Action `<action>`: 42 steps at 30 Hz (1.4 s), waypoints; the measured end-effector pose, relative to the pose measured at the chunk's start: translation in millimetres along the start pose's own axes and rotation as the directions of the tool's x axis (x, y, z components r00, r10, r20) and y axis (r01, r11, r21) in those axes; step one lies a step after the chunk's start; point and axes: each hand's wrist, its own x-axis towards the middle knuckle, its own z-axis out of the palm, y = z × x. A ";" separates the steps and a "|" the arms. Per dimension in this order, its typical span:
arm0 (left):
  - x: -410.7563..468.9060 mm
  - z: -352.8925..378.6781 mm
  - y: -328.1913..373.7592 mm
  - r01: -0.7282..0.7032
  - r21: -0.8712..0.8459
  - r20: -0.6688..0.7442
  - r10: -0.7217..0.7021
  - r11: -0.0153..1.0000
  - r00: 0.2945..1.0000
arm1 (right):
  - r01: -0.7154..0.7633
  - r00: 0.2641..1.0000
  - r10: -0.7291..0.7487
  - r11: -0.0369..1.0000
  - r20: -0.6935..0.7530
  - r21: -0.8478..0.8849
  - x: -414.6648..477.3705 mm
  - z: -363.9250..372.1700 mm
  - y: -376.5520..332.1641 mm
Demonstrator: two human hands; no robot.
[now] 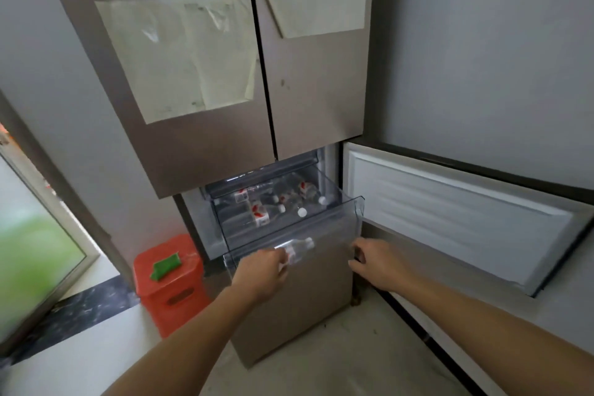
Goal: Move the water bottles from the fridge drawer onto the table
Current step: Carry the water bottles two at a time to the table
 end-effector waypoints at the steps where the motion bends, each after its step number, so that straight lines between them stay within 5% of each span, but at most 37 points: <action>1: 11.4 0.8 -4.5 0.012 -0.012 -0.025 -0.013 1.000 1.000 | 0.014 1.000 -0.014 1.000 -0.011 0.004 16.4 -4.2 -0.2; 11: 104.1 35.9 -59.5 0.179 -0.079 -0.006 -0.180 0.981 0.984 | 0.108 0.994 -0.109 0.992 0.013 0.065 157.9 7.2 1.4; 24: 167.6 101.2 -115.2 0.437 -0.295 0.143 -0.413 0.850 0.899 | 0.127 0.905 -0.099 0.991 0.414 -0.040 330.8 104.5 -31.5; 29: 172.0 104.5 -111.2 0.474 -0.244 0.107 -0.462 0.846 0.880 | 0.072 0.980 -0.034 0.979 0.198 -0.191 377.8 132.7 -26.9; 37: 179.9 105.7 -111.8 0.611 -0.239 0.225 -0.569 0.755 0.791 | -0.125 0.907 0.059 0.983 0.417 0.133 431.1 167.4 -10.1; 42: 219.3 109.3 -123.9 0.609 -0.141 0.278 -0.559 0.781 0.781 | -0.035 0.872 -0.037 0.990 0.489 0.137 429.7 147.8 9.4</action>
